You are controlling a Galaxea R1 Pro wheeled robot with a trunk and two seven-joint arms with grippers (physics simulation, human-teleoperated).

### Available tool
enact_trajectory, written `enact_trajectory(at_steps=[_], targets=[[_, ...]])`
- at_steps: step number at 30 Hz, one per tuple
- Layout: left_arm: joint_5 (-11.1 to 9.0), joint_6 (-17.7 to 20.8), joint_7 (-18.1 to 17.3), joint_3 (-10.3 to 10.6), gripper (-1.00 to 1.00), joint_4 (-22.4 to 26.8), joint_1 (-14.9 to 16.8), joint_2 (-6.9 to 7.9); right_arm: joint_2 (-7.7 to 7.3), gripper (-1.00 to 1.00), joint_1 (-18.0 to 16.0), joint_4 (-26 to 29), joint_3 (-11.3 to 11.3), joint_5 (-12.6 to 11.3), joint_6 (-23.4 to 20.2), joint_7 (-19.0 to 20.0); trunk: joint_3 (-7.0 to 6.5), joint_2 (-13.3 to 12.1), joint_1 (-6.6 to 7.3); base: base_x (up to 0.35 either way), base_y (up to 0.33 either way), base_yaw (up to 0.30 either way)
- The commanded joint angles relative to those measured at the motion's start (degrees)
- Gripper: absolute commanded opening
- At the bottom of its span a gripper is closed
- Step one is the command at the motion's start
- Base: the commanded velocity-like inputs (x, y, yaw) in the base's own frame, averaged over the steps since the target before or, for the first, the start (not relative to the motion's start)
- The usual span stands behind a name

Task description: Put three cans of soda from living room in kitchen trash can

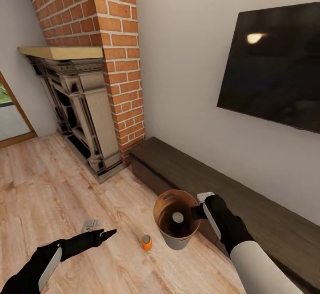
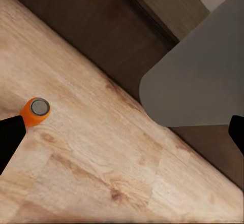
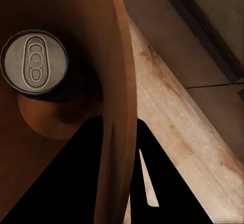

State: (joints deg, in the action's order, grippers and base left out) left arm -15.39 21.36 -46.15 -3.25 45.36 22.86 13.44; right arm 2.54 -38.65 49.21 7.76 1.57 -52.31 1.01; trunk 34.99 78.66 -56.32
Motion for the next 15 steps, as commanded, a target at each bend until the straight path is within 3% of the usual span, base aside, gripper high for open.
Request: enact_trajectory(at_steps=[1, 9, 15], targets=[[0.0, 0.0, -0.02, 0.0, 1.0, -0.03, 0.02, 0.0, 0.01, -1.0, -0.02, 0.02, -0.02, -1.22, 0.02, 0.22, -0.02, 0.0, 0.0, -0.069, 0.306, -0.243], [-0.02, 0.0, -0.08, 0.0, 1.0, -0.1, 0.0, 0.0, 0.01, -1.0, 0.05, 0.01, -0.02, -1.22, 0.02, 0.22, -0.21, 0.0, 0.0, -0.17, 0.284, -0.252], [-0.05, 0.0, -0.08, 0.0, 1.0, -0.1, 0.01, 0.0, 0.01, -1.0, 0.03, 0.01, -0.02, -1.22, 0.02, 0.22, -0.25, 0.0, 0.0, -0.221, 0.259, -0.075]])
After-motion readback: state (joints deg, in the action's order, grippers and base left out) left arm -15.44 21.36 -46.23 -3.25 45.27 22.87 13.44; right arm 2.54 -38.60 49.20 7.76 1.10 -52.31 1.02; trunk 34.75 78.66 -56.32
